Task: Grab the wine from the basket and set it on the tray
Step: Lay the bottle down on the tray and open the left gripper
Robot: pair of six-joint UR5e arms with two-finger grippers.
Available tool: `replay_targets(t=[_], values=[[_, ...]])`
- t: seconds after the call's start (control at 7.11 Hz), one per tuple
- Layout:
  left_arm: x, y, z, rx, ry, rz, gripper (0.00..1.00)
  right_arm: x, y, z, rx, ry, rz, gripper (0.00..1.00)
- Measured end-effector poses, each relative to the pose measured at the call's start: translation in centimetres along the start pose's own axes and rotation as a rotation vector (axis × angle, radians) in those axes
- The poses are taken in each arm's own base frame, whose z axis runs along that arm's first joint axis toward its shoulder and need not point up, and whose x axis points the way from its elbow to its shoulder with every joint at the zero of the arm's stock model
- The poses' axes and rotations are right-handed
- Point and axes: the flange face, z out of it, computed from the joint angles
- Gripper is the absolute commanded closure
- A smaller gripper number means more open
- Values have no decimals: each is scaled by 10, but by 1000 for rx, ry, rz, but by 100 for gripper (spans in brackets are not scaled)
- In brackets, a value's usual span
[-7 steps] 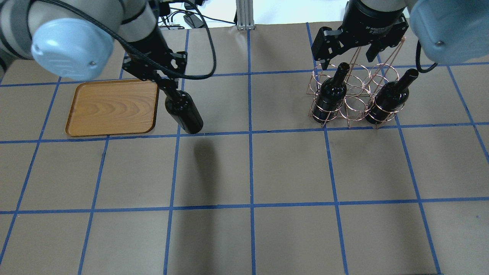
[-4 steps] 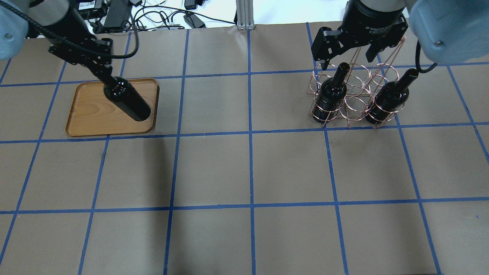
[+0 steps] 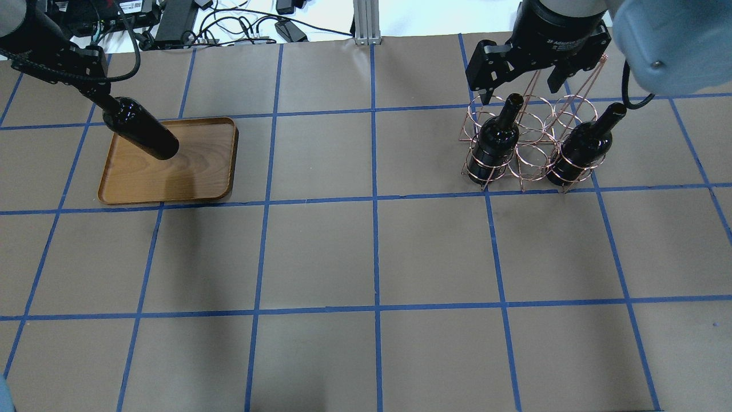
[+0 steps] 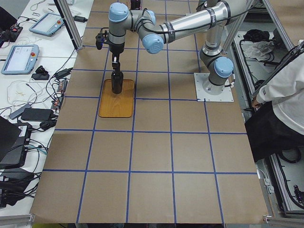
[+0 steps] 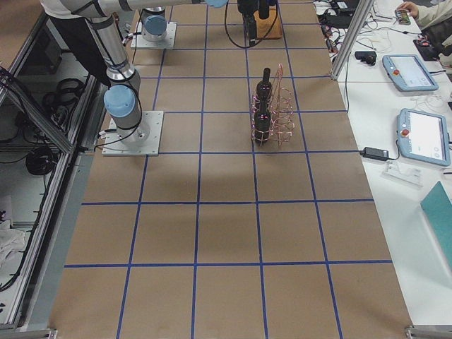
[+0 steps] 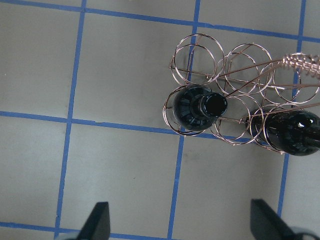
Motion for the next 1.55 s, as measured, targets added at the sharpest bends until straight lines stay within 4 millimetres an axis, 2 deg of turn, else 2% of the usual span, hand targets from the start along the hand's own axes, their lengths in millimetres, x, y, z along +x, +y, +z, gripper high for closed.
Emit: replay_targets(t=[0.14,0.28,0.42,0.56,0.7,0.98,1.12,1.27,1.41,1.55], values=[[-3,-4,7,13,-8,21,100,0,0,0,0,0,0,0],[-5,-5,12,15,-9,34,67,0,0,0,-1,0,0,0],[-5,-5,17,10,-5,38,42,0,0,1,-1,0,2,0],[-5,-4,24,0,-1,40,8,0,0,1,-1,0,3,0],[-6,-3,31,-12,3,42,0,0,0,1,-2,0,4,0],[-4,-1,35,-29,7,37,0,0,0,1,-2,0,4,0],[2,2,28,-32,8,36,0,0,0,1,-2,0,3,0],[9,6,10,-34,9,36,0,0,0,1,-2,0,3,0],[18,15,-20,-32,9,32,0,0,0,1,-2,0,2,0],[36,26,-57,-13,5,43,0,0,0,1,-1,0,2,0]])
